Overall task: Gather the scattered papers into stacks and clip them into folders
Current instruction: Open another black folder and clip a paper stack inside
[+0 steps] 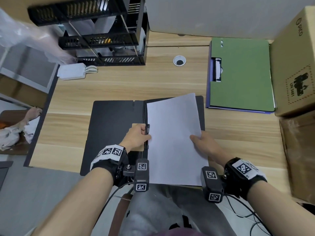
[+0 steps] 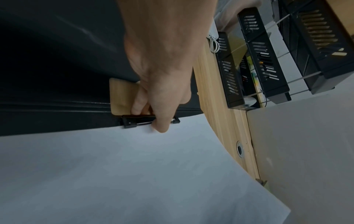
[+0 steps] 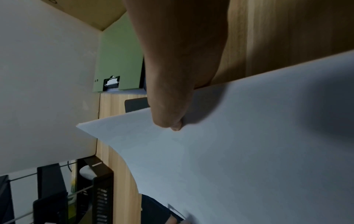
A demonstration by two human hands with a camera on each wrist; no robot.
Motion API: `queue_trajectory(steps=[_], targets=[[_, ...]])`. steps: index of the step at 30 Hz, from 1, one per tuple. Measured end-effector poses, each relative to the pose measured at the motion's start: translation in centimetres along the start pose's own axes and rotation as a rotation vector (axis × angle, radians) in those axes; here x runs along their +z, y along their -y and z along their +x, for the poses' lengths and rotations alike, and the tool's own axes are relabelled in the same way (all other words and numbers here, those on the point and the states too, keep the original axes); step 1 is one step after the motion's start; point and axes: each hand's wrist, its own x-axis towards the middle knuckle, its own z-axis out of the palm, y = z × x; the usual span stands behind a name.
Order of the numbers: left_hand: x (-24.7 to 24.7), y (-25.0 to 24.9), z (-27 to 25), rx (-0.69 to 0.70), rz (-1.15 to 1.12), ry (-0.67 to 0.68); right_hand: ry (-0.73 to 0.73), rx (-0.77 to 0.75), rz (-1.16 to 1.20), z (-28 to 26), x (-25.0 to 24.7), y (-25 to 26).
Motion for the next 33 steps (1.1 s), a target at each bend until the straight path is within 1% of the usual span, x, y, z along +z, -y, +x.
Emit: queue_trajectory(steps=[7, 14, 19, 27, 33], targets=[[-0.2, -0.1, 0.6, -0.034, 0.053, 0.035, 0.02, -0.047, -0.015, -0.2, -0.3, 0.8], [0.3, 0.0, 0.8, -0.03, 0.129, -0.01, 0.005, -0.071, -0.025, -0.4, -0.1, 0.7], [0.2, -0.1, 1.0, -0.04, 0.13, 0.001, 0.023, -0.09, -0.02, -0.4, -0.2, 1.1], [0.2, 0.2, 1.0, -0.049, 0.089, 0.002, 0.022, -0.076, -0.043, -0.3, 0.1, 1.4], [0.7, -0.1, 1.0, -0.047, 0.126, -0.049, 0.011, -0.024, -0.048, 0.4, 0.5, 1.1]])
